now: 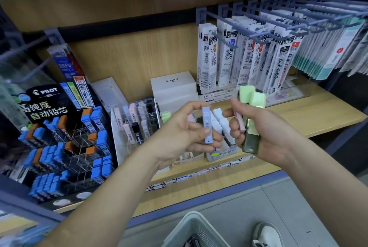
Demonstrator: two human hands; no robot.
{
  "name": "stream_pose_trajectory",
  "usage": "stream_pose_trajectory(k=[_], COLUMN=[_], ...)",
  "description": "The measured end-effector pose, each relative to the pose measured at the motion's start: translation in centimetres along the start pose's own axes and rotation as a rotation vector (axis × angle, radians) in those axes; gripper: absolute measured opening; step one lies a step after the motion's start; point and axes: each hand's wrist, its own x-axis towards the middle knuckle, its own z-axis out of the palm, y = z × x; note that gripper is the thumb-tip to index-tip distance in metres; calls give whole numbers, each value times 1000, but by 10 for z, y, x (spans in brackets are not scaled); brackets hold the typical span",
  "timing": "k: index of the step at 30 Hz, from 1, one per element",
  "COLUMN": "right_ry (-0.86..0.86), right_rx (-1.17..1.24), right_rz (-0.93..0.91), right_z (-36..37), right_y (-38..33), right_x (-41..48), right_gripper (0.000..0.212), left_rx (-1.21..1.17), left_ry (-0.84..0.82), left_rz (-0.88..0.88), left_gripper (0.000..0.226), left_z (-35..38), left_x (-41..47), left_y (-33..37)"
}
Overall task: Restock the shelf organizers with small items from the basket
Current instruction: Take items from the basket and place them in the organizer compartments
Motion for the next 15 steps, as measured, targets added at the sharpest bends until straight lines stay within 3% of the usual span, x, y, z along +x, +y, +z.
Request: stream_pose_trajectory(k=[3, 9, 15], right_ry=[-53, -105, -118], right_rx=[-83, -166, -246], right_rz=[5, -2, -68], right_z=[4, 13, 27], right_y=[2, 8, 11], right_x=[-2, -1, -2], right_gripper=[25, 24, 30], left_rx=[-36, 86, 643], left_ry=[9, 189, 394], left_rz=[29, 74, 33], left_gripper=[41, 16, 30], left_z=[-7, -26, -91], left_x=[-3, -10, -22], left_y=[3, 15, 22])
